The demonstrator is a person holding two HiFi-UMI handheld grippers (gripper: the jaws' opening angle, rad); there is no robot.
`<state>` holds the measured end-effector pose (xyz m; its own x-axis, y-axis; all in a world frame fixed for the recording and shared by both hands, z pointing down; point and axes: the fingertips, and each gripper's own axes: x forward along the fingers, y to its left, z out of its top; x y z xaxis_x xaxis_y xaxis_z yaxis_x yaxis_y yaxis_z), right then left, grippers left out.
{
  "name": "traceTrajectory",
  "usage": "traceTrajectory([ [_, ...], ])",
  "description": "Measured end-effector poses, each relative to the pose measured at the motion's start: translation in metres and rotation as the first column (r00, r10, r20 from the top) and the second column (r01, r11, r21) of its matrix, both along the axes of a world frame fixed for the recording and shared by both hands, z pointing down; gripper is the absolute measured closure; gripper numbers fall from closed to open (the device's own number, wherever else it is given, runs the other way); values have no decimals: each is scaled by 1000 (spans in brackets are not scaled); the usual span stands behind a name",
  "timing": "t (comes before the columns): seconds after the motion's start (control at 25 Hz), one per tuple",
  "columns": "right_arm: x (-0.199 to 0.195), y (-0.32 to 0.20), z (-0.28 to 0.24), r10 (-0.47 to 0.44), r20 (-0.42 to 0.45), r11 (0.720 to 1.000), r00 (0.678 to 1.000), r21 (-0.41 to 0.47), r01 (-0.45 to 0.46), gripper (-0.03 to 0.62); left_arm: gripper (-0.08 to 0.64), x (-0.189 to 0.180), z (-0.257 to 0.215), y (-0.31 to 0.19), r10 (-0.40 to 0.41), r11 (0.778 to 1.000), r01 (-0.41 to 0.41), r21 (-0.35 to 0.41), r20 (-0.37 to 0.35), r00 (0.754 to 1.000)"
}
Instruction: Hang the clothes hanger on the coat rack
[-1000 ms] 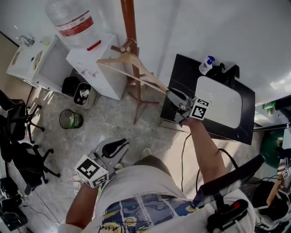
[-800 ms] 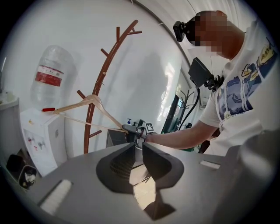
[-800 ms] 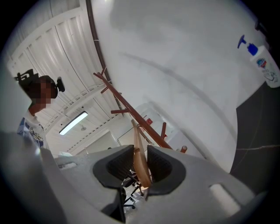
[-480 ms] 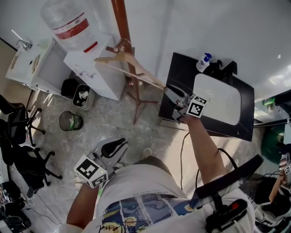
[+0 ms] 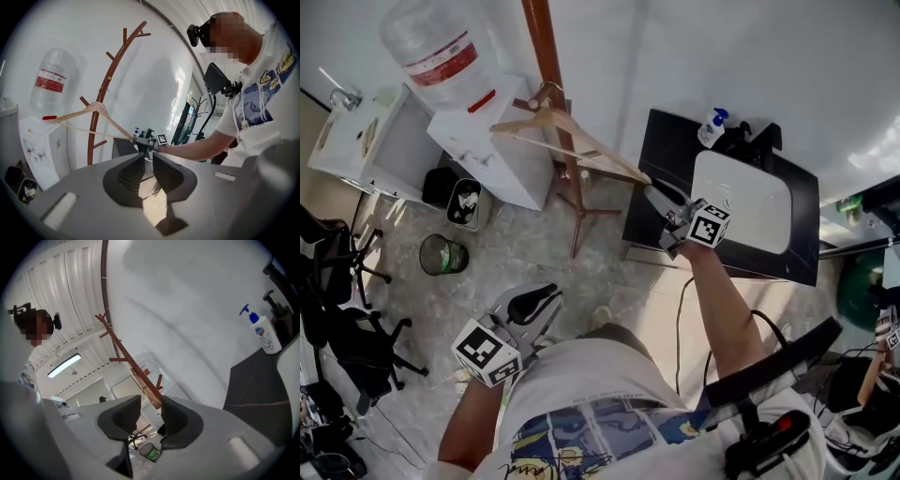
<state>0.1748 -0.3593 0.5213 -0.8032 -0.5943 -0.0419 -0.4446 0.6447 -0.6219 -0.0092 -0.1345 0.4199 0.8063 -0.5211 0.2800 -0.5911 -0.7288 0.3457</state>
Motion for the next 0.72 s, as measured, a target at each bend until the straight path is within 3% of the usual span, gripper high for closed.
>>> traceTrajectory([
  [0.4,17,40,6,96,-84,995,992,-15,-97,466,515,-13,-4,14,55,998,-55,11,-26,998],
  [0.72,1,90,0,151,-196,988,969,3,-154,466,515,-33,-8,31,124,992,-123,26,-47,991],
])
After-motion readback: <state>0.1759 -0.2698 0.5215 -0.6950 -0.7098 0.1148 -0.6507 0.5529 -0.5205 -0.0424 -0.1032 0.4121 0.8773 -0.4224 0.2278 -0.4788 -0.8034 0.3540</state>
